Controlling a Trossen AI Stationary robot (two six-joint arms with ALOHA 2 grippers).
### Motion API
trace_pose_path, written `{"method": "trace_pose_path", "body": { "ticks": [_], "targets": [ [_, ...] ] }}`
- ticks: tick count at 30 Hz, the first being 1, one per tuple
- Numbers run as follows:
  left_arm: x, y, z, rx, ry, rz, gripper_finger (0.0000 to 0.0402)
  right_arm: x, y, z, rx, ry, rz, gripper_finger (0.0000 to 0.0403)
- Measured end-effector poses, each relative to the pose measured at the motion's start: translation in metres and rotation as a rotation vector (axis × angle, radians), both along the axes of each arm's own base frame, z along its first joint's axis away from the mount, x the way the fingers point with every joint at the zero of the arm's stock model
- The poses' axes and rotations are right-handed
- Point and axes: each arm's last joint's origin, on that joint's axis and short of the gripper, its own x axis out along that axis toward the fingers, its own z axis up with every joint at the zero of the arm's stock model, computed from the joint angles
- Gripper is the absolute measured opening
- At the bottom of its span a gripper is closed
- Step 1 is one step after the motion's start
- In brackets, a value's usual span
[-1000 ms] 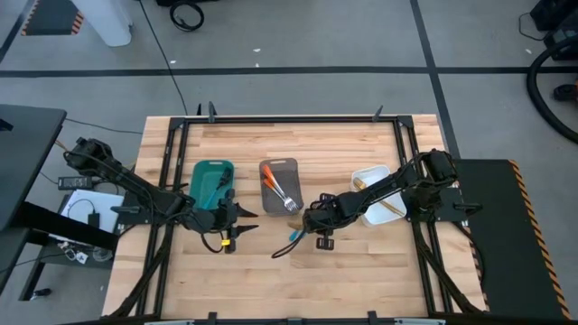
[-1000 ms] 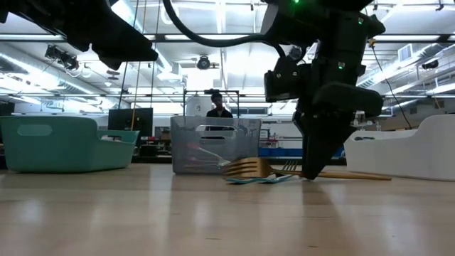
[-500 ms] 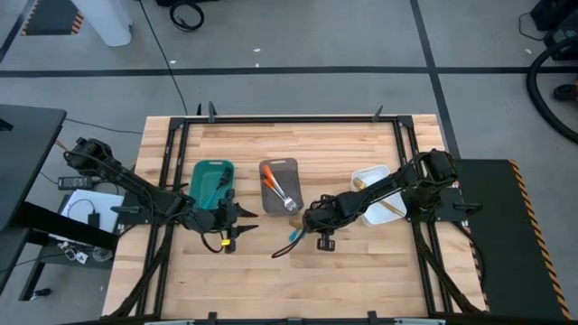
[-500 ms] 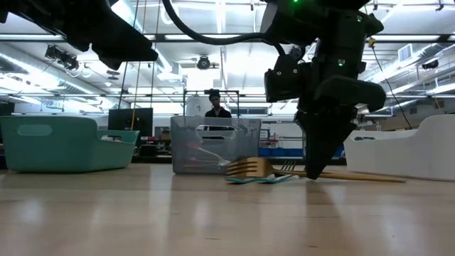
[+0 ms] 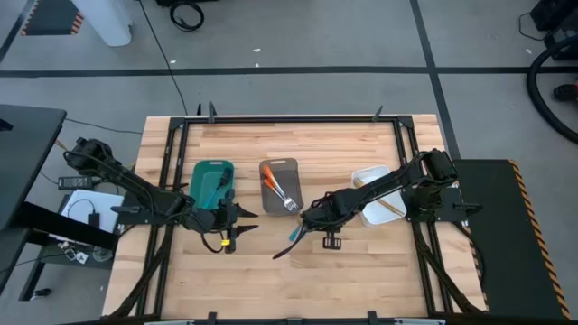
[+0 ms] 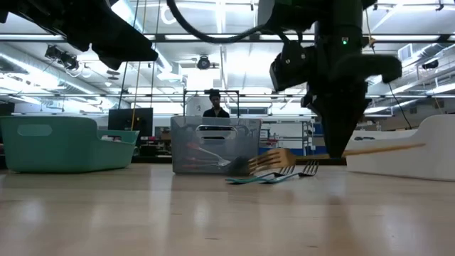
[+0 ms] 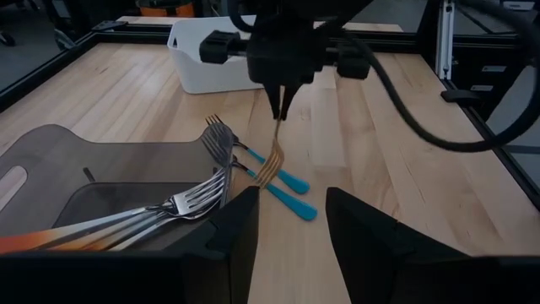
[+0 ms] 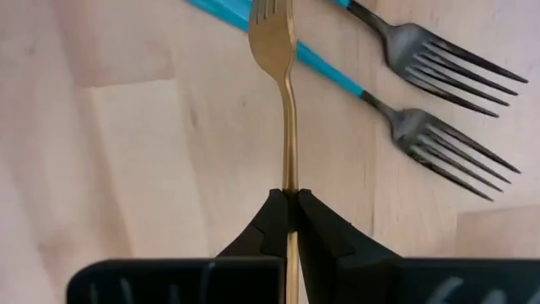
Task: Sort silverware by color (type)
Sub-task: Put the gold fork into the white bin
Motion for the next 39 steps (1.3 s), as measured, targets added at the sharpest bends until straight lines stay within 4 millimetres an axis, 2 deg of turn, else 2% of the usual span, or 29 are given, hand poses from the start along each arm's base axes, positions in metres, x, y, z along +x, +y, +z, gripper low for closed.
{"method": "trace_pose_path", "body": {
  "ticks": [7, 18, 39],
  "targets": [
    [0.000, 0.000, 0.000, 0.000, 0.000, 0.000, 0.0149, 0.001, 0.002, 0.012, 0.065, 0.046, 0.007, 0.0016],
    [0.000, 0.000, 0.000, 0.000, 0.000, 0.000, 0.0149, -0.003, 0.001, 0.037, 0.068, 0.159, -0.025, 0.0016],
    [0.000, 0.000, 0.000, 0.002, 0.000, 0.000, 0.0149, -0.026, -0.004, 0.044, -0.003, 0.410, -0.071, 0.0016]
  ]
}}
